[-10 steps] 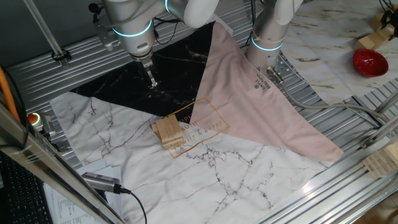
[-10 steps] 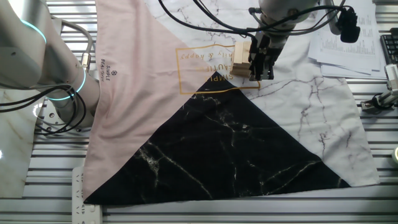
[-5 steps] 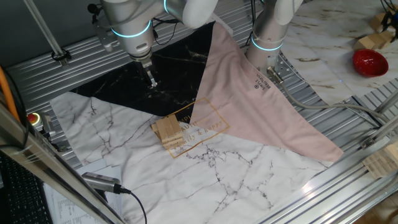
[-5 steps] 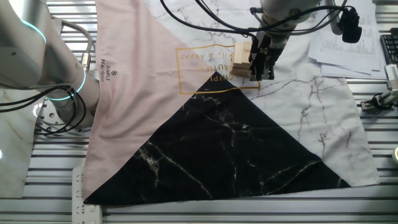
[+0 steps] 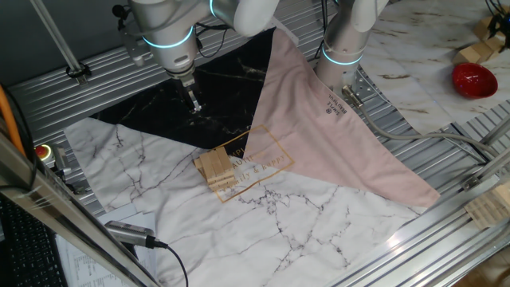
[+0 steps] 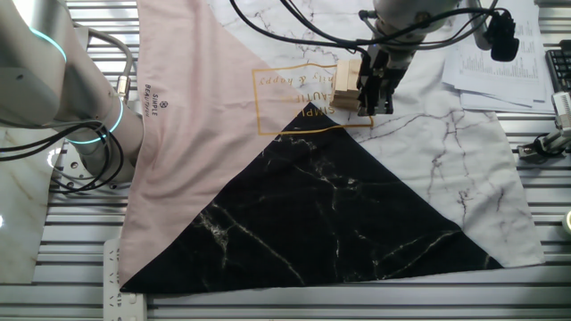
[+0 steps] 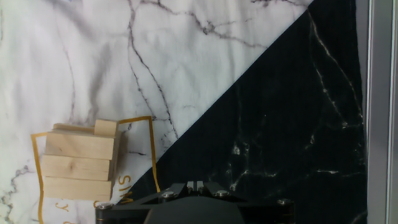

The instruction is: Play Jenga

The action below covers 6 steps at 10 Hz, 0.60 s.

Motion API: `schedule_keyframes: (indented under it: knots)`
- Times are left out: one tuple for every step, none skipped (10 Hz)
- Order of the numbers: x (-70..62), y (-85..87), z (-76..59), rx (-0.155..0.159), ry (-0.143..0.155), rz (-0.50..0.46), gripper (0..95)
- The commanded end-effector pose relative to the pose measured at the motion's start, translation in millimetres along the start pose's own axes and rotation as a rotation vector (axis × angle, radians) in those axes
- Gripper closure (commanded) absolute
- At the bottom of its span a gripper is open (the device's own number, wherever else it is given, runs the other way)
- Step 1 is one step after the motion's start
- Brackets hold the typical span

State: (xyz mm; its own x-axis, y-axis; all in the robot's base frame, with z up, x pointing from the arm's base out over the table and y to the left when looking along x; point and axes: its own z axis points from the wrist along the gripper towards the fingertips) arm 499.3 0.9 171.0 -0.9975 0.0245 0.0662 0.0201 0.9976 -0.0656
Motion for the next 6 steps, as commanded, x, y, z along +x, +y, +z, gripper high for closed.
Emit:
schedule_keyframes:
  knots:
    - [-4.2,4.3,1.1,-0.001,0.001,0.016,95.0]
    - [-9.0,12.6,1.1,-0.002,0.001,0.035,95.0]
    - [-9.6,14.4,0.9,-0.002,0.002,0.039,95.0]
    - [-12.9,24.3,0.1,-0.002,0.002,0.057,95.0]
    - [-14.4,28.0,0.1,-0.002,0.002,0.063,95.0]
    - [-16.8,31.5,0.8,-0.002,0.001,0.068,95.0]
